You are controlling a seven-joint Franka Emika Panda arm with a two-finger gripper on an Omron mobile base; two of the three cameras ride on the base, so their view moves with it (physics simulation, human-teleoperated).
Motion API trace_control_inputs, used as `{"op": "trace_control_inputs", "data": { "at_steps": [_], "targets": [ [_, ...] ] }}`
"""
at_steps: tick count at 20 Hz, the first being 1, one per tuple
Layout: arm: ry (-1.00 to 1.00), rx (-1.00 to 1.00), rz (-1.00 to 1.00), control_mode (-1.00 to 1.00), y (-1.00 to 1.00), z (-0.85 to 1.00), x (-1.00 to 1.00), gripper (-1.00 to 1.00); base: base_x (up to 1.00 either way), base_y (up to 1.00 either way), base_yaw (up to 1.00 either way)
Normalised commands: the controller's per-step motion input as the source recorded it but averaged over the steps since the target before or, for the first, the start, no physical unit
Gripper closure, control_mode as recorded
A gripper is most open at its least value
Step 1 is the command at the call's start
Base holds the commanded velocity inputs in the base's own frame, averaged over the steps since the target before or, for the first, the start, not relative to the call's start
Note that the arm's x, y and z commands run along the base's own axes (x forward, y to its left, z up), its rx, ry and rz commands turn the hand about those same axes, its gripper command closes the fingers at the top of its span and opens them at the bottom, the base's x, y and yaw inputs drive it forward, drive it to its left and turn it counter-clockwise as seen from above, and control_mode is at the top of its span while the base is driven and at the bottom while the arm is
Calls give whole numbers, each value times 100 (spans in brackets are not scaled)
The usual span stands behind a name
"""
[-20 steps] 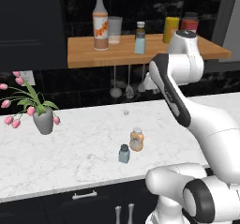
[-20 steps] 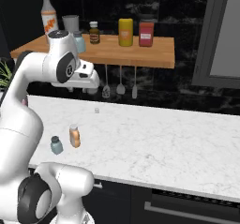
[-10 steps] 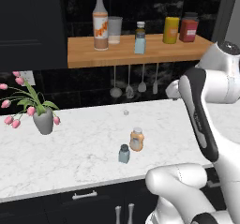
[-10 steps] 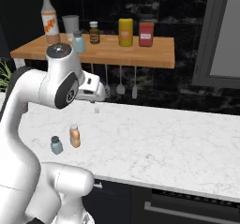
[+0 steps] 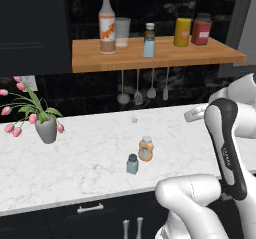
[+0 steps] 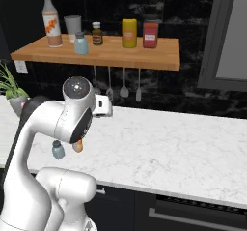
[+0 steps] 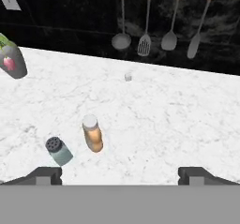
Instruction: Put the shaker and condiment bottle from the counter next to their counterparts in the cabinet.
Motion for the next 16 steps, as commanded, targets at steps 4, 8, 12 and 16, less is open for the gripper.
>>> {"op": "trace_control_inputs", "data": {
  "at_steps": [4,8,12,16],
  "targets": [
    [-1,0,39,-100,-13,-39,0,-100,0,0,0],
    [0,0,48,-100,-11,-37,16,-100,0,0,0],
    [-1,2,46,-100,-28,-32,6,-100,0,0,0],
    [-9,10,52,-100,-17,-25,0,-100,0,0,0]
  ]
}}
